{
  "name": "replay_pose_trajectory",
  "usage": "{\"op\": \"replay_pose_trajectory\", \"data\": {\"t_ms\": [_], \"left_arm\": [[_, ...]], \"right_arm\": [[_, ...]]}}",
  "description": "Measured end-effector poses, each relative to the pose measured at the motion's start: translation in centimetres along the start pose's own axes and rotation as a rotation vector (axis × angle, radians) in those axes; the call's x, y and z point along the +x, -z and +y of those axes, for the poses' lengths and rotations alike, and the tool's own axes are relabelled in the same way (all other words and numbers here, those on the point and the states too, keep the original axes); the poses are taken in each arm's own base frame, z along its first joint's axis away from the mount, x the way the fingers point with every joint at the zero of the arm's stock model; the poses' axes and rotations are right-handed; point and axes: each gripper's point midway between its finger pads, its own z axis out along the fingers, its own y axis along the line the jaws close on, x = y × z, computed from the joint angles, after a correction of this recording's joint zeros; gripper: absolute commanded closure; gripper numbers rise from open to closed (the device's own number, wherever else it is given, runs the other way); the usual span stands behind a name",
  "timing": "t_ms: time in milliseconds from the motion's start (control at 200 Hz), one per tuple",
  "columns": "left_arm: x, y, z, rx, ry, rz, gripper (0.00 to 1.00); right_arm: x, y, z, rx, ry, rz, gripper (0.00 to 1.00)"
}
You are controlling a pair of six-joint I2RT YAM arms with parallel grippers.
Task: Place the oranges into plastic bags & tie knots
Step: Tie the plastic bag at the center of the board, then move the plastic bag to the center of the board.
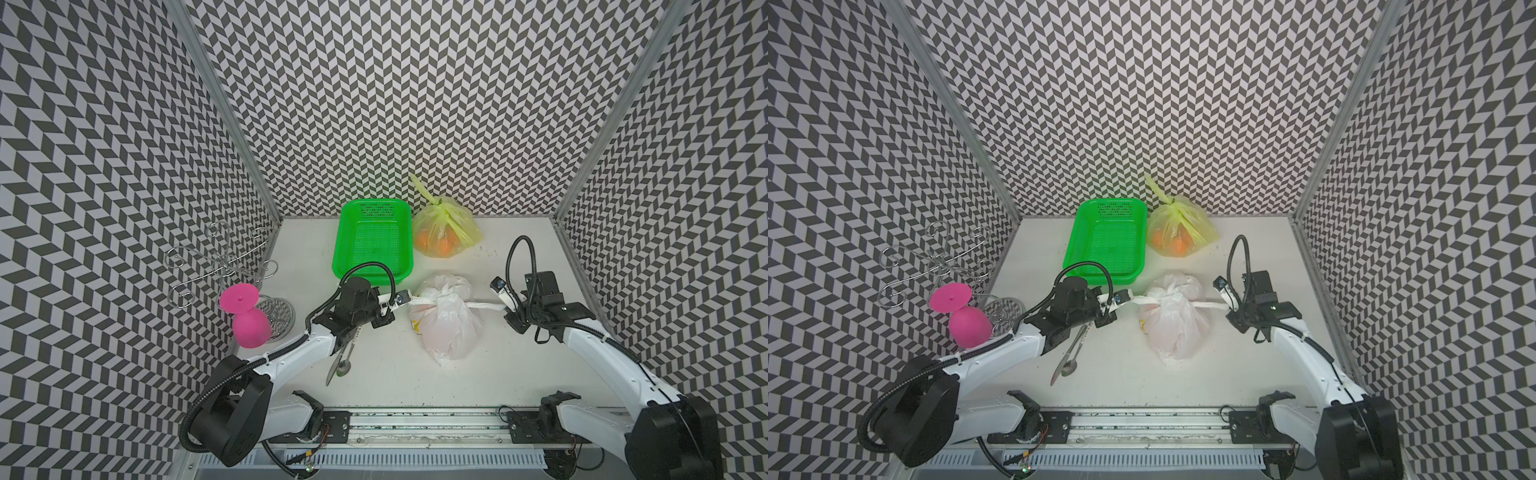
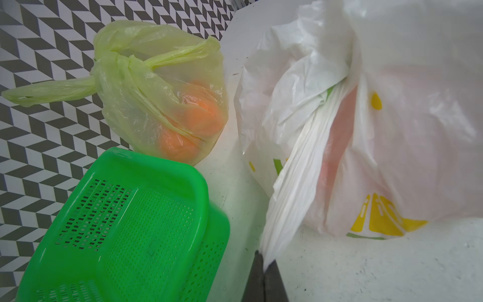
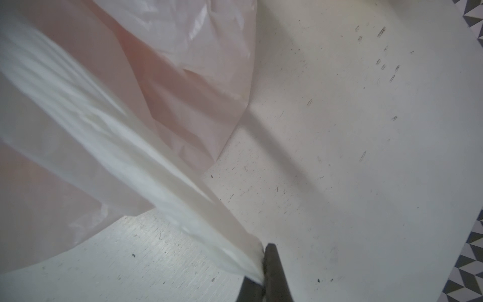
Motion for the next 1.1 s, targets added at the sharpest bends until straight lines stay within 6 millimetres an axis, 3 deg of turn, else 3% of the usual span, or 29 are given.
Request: {"op": "replay_pose_trajectory", "data": {"t_ms": [25, 75, 90, 110, 145, 215, 305, 370, 431, 501, 596, 661, 726, 781, 936, 1026, 1101], "left_arm": [[-0.2, 0.3, 0.2, 0.003, 0.011, -0.009, 0.96], [-0.8, 1.1, 0.8, 0.003, 0.027, -0.032, 0.69], [-1.1, 1.4, 0.9, 0.006, 0.031, -0.042, 0.62], [-1.4, 1.7, 1.1, 0.008, 0.038, -0.052, 0.54], [-2.1, 2.2, 1.5, 0.016, 0.047, -0.071, 0.4], [-4.0, 3.1, 2.1, 0.036, 0.057, -0.114, 0.22], [-6.0, 4.0, 3.0, 0.048, 0.08, -0.161, 0.15], [-6.6, 4.7, 3.5, 0.052, 0.109, -0.181, 0.12], [-6.6, 5.4, 4.1, 0.041, 0.141, -0.19, 0.12], [-6.2, 6.0, 5.0, 0.018, 0.184, -0.189, 0.11], [-5.5, 6.8, 6.3, -0.02, 0.238, -0.183, 0.11], [-5.0, 7.1, 7.0, -0.04, 0.262, -0.177, 0.11], [-4.5, 7.4, 7.5, -0.058, 0.282, -0.171, 0.11], [-4.3, 7.6, 7.9, -0.071, 0.294, -0.167, 0.1], [-3.9, 7.7, 8.3, -0.084, 0.316, -0.161, 0.09], [-3.6, 7.8, 8.6, -0.096, 0.321, -0.153, 0.09], [-3.2, 8.0, 9.0, -0.113, 0.332, -0.144, 0.06]], "right_arm": [[-0.5, 0.4, -0.1, 0.004, 0.01, -0.004, 0.65], [-1.9, 1.4, -0.2, 0.007, 0.033, -0.028, 0.48], [-2.4, 1.8, -0.2, 0.005, 0.04, -0.038, 0.34], [-3.2, 2.4, -0.3, 0.004, 0.046, -0.057, 0.23], [-4.8, 3.6, -0.4, -0.001, 0.061, -0.107, 0.14], [-8.7, 6.7, -0.1, -0.014, 0.102, -0.245, 0.06], [-13.0, 10.3, 1.9, -0.068, 0.187, -0.413, 0.03], [-14.8, 11.3, 4.5, -0.139, 0.252, -0.489, 0.0], [-15.3, 10.8, 7.3, -0.215, 0.309, -0.512, 0.0], [-14.8, 8.7, 10.3, -0.286, 0.36, -0.492, 0.0], [-11.7, 3.7, 14.1, -0.336, 0.427, -0.373, 0.04], [-9.5, 0.7, 14.9, -0.307, 0.456, -0.273, 0.07], [-8.8, -1.7, 14.1, -0.235, 0.462, -0.204, 0.11], [-9.2, -3.3, 12.1, -0.147, 0.442, -0.181, 0.12], [-12.1, -6.1, 5.7, 0.061, 0.338, -0.16, 0.12], [-14.9, -5.9, 3.1, 0.122, 0.289, -0.199, 0.05], [-16.5, -4.1, 2.8, 0.119, 0.269, -0.262, 0.01]]}}
